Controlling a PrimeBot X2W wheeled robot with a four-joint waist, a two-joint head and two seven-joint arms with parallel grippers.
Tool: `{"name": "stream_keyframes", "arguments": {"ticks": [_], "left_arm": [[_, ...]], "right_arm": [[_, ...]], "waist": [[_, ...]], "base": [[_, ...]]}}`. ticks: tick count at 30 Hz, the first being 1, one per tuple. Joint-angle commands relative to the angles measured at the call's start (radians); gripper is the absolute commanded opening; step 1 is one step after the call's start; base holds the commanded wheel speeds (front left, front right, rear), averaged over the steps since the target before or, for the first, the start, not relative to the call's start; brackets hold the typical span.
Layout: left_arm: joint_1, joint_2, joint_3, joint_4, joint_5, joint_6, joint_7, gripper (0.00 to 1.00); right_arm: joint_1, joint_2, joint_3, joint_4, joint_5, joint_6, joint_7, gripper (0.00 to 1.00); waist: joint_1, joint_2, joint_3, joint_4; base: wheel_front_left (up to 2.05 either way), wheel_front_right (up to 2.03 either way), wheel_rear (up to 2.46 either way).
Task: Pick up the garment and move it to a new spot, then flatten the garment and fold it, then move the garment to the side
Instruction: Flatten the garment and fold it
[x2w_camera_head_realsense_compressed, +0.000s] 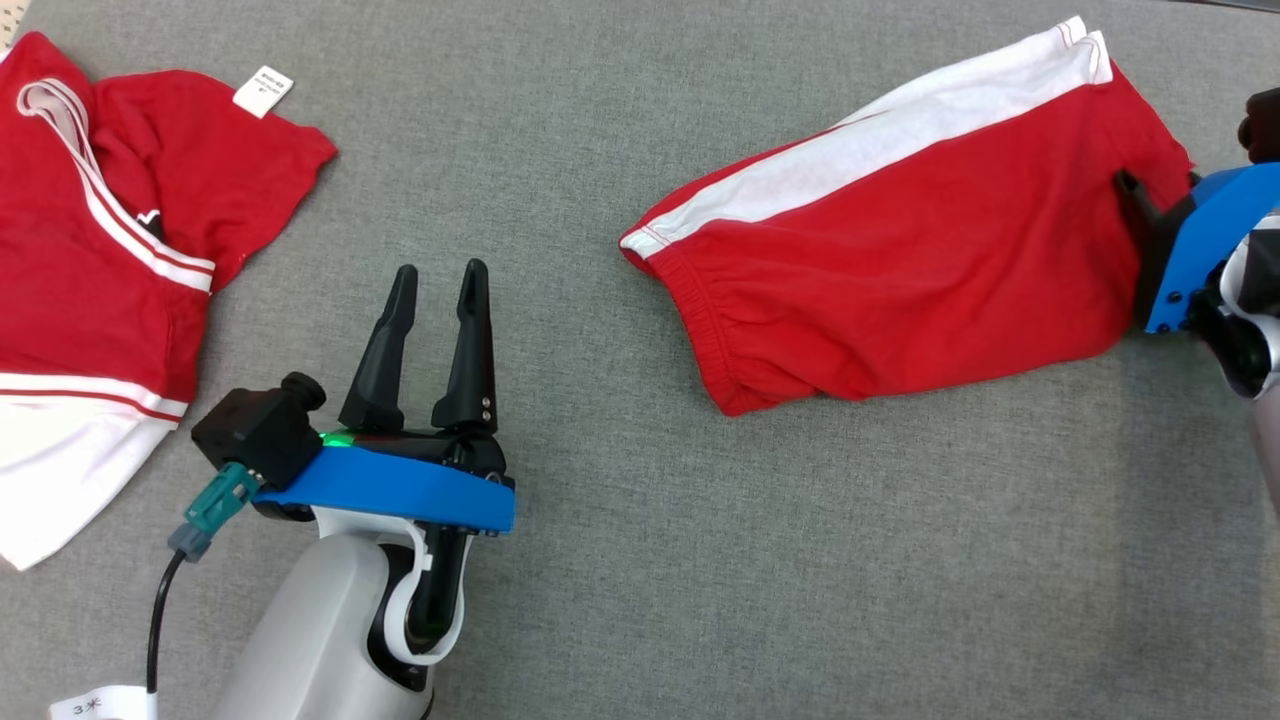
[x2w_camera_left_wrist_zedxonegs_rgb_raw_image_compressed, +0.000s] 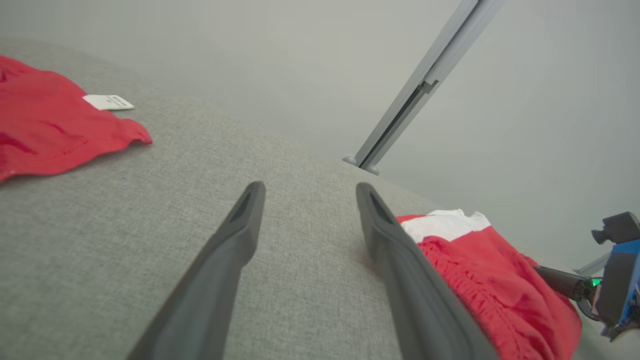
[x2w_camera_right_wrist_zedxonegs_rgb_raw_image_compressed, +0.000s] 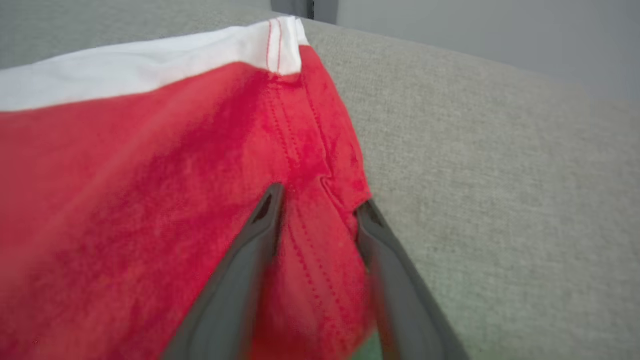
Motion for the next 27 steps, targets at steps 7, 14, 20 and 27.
{"name": "stream_keyframes", "arguments": {"ticks": [7, 14, 20, 27], "left_arm": [[0.023, -0.005, 0.031, -0.004, 0.042, -0.011, -0.005, 1.0], [0.06, 0.011, 0.058, 0.009, 0.096, -0.013, -0.005, 1.0], [0.115, 0.016, 0.08, 0.029, 0.127, -0.009, -0.005, 1.0], [0.165, -0.004, 0.078, 0.042, 0.147, -0.013, -0.005, 1.0]], "right_arm": [[0.046, 0.009, 0.011, -0.039, 0.053, 0.0, -0.097, 0.0], [0.191, 0.04, 0.004, -0.095, 0.107, 0.0, -0.248, 0.0], [0.369, 0.1, -0.062, -0.13, 0.137, 0.0, -0.374, 0.0], [0.496, 0.159, -0.163, -0.154, 0.116, 0.0, -0.444, 0.0]], "waist": [[0.0, 0.0, -0.044, -0.032], [0.0, 0.0, -0.131, -0.115], [0.0, 0.0, -0.206, -0.182], [0.0, 0.0, -0.242, -0.192]], "base": [[0.0, 0.0, 0.0], [0.0, 0.0, 0.0], [0.0, 0.0, 0.0], [0.0, 0.0, 0.0]]}}
